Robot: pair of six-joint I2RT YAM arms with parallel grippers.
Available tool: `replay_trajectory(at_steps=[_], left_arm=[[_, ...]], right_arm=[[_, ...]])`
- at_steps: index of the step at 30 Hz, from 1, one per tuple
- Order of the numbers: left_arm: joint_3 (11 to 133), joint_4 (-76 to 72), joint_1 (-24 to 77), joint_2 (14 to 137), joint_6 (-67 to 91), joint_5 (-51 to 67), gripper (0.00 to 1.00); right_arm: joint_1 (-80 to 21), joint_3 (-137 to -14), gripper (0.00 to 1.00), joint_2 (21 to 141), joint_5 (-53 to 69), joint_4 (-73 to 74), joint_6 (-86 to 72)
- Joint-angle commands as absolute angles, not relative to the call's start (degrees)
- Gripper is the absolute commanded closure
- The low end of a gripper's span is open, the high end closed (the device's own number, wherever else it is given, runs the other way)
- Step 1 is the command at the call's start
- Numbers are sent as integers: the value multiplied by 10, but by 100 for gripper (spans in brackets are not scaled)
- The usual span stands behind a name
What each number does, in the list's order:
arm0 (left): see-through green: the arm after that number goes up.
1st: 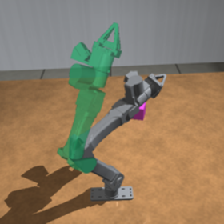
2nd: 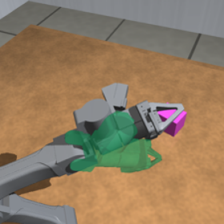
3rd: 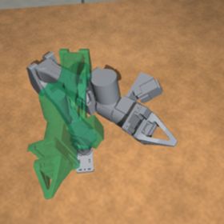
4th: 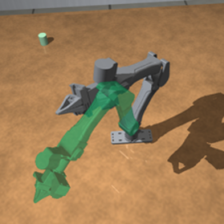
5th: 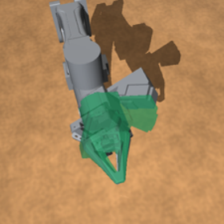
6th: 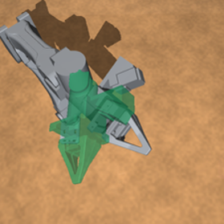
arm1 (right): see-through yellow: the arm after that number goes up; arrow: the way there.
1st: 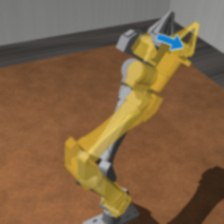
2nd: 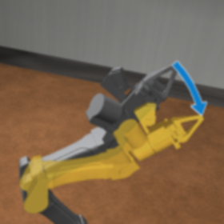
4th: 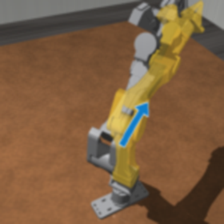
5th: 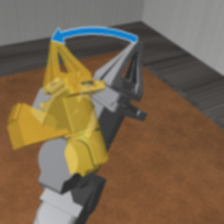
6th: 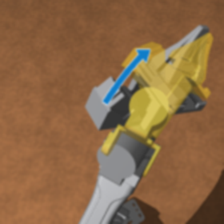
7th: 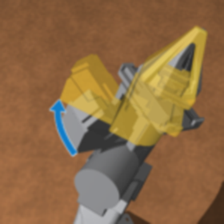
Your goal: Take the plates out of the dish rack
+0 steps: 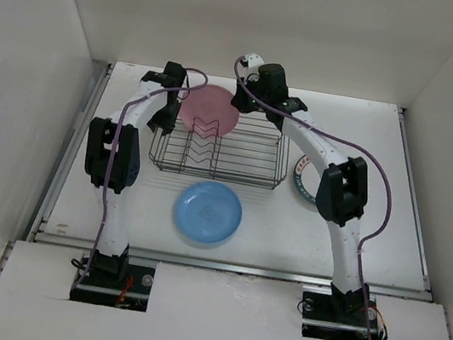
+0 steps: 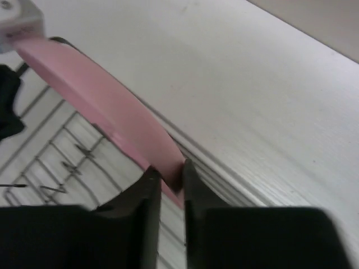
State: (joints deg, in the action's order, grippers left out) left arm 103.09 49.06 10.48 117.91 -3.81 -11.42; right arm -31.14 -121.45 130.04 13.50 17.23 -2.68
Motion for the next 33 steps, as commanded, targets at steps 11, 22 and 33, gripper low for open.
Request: replay_trajectory(at_steps=[11, 22, 33], left_arm=[[1025, 556, 86, 1183, 6, -44, 100], [1007, 536, 74, 1167, 37, -47, 100], [1005, 523, 61, 1156, 91, -44, 100]], right_arm=[[-331, -1198, 100, 1235, 28, 76, -38], [-331, -1062, 100, 1066, -31, -4, -105], [-325, -1086, 100, 1098, -92, -72, -106]])
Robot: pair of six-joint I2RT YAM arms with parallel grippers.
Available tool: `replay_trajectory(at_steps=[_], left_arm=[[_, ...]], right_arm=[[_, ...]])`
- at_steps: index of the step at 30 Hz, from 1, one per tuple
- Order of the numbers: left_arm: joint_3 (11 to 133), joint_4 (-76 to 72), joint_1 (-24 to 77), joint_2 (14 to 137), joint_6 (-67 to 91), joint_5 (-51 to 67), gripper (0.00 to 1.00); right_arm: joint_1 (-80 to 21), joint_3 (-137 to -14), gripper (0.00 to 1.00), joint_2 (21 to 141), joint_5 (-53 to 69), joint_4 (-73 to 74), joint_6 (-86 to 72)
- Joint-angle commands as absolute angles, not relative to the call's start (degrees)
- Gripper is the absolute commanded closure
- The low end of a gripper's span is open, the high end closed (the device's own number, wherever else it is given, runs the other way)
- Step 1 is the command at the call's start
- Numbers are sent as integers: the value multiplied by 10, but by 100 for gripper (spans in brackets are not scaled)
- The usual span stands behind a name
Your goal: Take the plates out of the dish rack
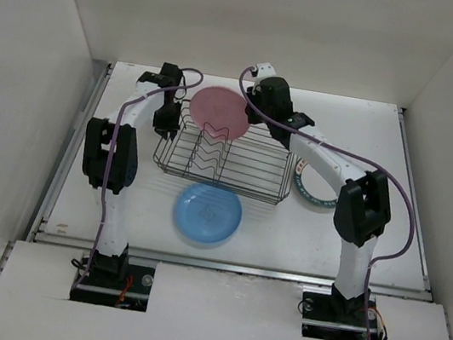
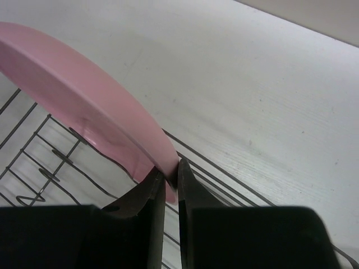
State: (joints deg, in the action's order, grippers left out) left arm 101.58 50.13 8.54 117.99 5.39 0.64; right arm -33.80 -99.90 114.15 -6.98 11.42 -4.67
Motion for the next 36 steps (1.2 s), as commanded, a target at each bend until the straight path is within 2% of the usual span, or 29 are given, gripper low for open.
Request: replay_trajectory(at_steps=[1, 11, 21, 26, 30, 36], left_arm=[[1005, 523, 48, 1156, 91, -44, 100], [1085, 555, 4, 1206, 85, 1, 100], [1083, 580, 4, 1247, 80, 64, 100], [1078, 585, -3, 1259, 80, 124, 100], [1085, 585, -3, 1259, 85, 118, 100], [1090, 585, -21, 1259, 105, 138, 100]], right_arm=[[-325, -1093, 100, 1098, -92, -77, -94], [-365, -1153, 100, 1145, -27, -71, 87], [-416, -1109, 100, 1177, -213, -169, 206], [-451, -1086, 100, 1170, -228, -238, 299], [-456, -1080, 100, 1165, -247, -244, 306], [-451, -1031, 100, 1119, -353, -255, 257]])
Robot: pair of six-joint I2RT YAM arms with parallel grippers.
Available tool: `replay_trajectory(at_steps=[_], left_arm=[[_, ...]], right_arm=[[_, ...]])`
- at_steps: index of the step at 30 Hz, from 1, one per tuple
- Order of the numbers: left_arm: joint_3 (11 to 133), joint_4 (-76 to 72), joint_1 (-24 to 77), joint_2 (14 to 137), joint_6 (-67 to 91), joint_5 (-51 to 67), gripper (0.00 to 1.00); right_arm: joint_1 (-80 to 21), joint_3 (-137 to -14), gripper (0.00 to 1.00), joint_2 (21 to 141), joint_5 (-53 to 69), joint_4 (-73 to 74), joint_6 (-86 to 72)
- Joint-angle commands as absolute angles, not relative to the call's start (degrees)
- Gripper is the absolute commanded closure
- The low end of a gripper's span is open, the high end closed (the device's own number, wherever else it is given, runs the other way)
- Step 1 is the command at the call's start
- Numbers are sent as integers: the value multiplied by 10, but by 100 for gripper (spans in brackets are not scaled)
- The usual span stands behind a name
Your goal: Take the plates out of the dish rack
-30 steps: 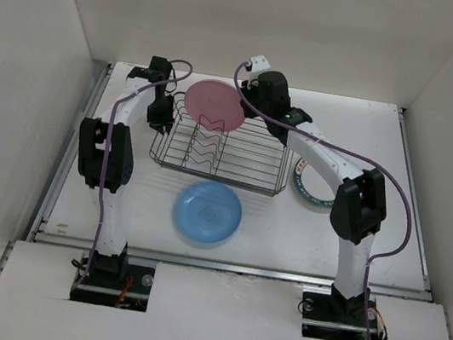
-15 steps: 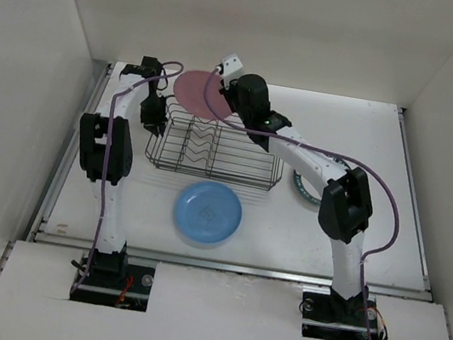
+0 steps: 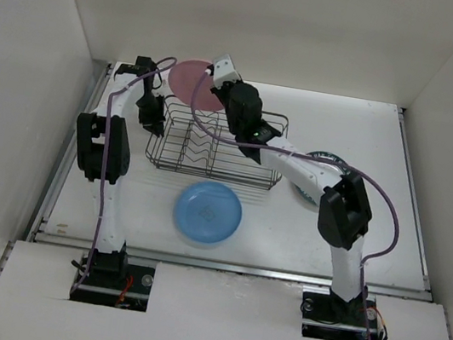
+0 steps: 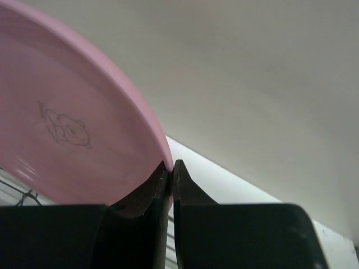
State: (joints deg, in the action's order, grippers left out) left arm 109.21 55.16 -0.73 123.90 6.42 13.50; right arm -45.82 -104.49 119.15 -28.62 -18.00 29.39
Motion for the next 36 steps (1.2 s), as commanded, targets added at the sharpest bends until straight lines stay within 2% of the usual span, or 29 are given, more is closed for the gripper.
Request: replay_trajectory(at_steps=[1, 4, 6, 8, 12, 16, 20, 29, 32, 34, 36], left_arm=[[1090, 585, -26, 1259, 105, 144, 100], [1090, 580, -26, 1246, 112, 150, 100], [1090, 575, -26, 1246, 117, 150, 100], [1090, 570, -26, 1246, 117, 150, 100], [1090, 570, -26, 1246, 117, 150, 100], [1095, 575, -21, 1246, 104, 131, 100], [1106, 580, -21, 1246, 96, 115, 100], [1106, 580, -21, 1236, 91, 98, 100], [1106, 580, -21, 1230, 84, 98, 100], [1106, 580, -21, 1230, 84, 98, 100], [1106, 580, -21, 1230, 84, 92, 100]], right_arm=[[-445, -1022, 100, 1101, -353, -227, 234], [-439, -974, 100, 1014, -273, -147, 159], [-439, -956, 100, 959, -161, -76, 139], [-439, -942, 100, 934, -43, 39, 107], [-445, -884, 100, 893, 115, 169, 70], [-457, -789, 100, 872, 139, 207, 4], [-463, -693, 100, 853, 141, 162, -60], [-469, -650, 100, 904, 85, 149, -113], [-469, -657, 86, 920, 47, 161, -127], [-469, -672, 67, 942, 41, 172, -127], [-475, -685, 54, 955, 41, 198, -120]])
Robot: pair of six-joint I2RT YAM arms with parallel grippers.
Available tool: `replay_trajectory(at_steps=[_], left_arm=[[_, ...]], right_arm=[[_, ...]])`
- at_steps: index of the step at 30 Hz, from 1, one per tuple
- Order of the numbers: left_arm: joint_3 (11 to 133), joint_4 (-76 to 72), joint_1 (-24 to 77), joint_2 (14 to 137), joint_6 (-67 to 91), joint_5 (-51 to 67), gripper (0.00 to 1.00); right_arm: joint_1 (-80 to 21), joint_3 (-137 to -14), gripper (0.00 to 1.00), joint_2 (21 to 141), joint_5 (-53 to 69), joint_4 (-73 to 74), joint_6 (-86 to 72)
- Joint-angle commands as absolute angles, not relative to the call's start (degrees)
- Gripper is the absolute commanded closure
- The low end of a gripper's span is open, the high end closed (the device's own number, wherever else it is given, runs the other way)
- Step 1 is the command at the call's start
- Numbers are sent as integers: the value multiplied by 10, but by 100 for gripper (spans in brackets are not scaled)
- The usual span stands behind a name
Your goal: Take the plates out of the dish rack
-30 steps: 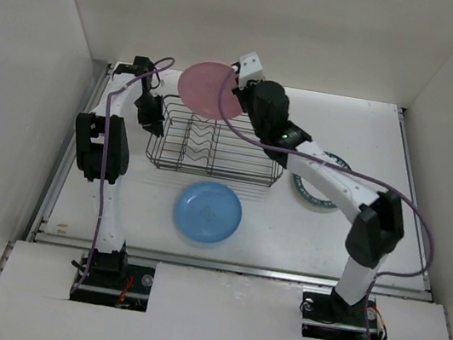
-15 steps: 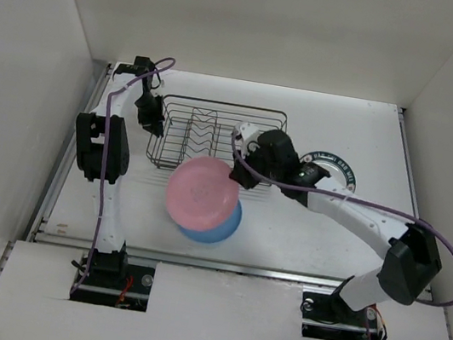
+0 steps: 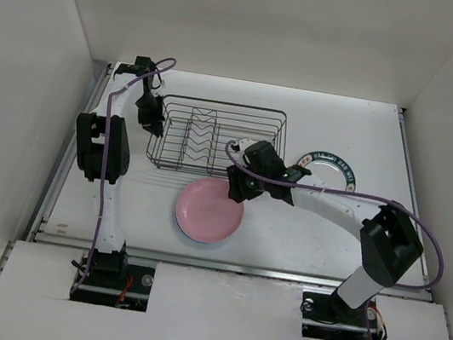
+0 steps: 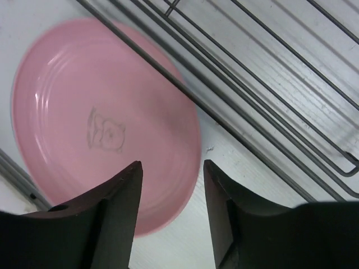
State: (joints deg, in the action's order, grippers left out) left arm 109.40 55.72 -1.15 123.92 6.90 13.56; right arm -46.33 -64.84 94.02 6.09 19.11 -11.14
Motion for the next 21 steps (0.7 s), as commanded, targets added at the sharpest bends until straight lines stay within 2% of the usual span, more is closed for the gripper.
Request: replay_trajectory(at_steps=[1, 4, 5, 6, 7, 9, 11, 13, 16, 17, 18, 21], left_arm=[[1106, 580, -21, 1230, 79, 92, 100], [1106, 585, -21, 1225, 74, 87, 98], [1106, 585, -21, 1225, 74, 87, 92], [1106, 585, -21, 1220, 67, 87, 89], [1106, 585, -21, 1220, 67, 87, 87], [1112, 585, -21, 1220, 61, 87, 84], [1119, 591, -21, 1220, 61, 87, 81], [1125, 591, -21, 1215, 55, 87, 77], [1150, 597, -21, 1215, 50, 87, 70], [1158, 597, -21, 1215, 44, 87, 64], [1166, 603, -21, 1209, 44, 87, 60], [1201, 610, -21, 1204, 38, 87, 45]], right_arm=[[-475, -699, 45, 961, 41, 206, -120], [-475, -710, 34, 960, 33, 228, -106], [-475, -710, 32, 938, 33, 229, -106], [-475, -710, 25, 922, 33, 229, -101], [-475, -710, 14, 905, 38, 222, -101], [-475, -715, 10, 846, 29, 222, -101], [-475, -722, 0, 805, -15, 217, -101], [-469, -731, 0, 748, -67, 217, -113], [-439, -745, 0, 690, -254, 217, -147], [-429, -745, 0, 680, -316, 228, -155], [-408, -745, 0, 669, -444, 229, -155], [-370, -726, 0, 630, -646, 234, -155]])
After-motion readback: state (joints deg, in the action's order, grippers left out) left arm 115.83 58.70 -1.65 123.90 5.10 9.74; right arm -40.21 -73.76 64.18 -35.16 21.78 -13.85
